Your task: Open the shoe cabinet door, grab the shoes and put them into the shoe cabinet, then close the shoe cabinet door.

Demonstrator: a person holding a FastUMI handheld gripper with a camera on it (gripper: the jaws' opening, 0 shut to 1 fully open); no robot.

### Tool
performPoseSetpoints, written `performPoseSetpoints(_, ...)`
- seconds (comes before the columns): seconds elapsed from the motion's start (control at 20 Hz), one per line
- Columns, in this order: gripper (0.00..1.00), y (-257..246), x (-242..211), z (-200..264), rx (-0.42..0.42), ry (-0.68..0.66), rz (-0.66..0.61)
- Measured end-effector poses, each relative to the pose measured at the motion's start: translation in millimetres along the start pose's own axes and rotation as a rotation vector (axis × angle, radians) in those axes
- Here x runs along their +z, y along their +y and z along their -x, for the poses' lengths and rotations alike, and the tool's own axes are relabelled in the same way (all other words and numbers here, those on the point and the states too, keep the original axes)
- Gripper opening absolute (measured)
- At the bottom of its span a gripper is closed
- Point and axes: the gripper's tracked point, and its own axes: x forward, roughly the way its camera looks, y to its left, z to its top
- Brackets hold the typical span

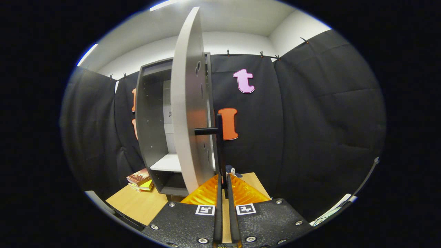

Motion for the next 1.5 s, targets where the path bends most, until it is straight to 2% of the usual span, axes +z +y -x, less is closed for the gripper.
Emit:
performPoseSetpoints(0.25, 0.08, 4, 1, 9, 0.01, 0.001, -0.011)
performPoseSetpoints(0.5, 0.08, 16, 0, 54, -0.045, 0.0, -0.005)
performPoseSetpoints(0.7, 0.08, 46, -4, 67, -0.081, 0.009, 0.026)
performPoseSetpoints(1.1, 0.1, 156, -75, 53, -0.034, 0.152, 0.021)
performPoseSetpoints(1.5, 0.17, 225, -142, 19, 0.021, 0.277, -0.048)
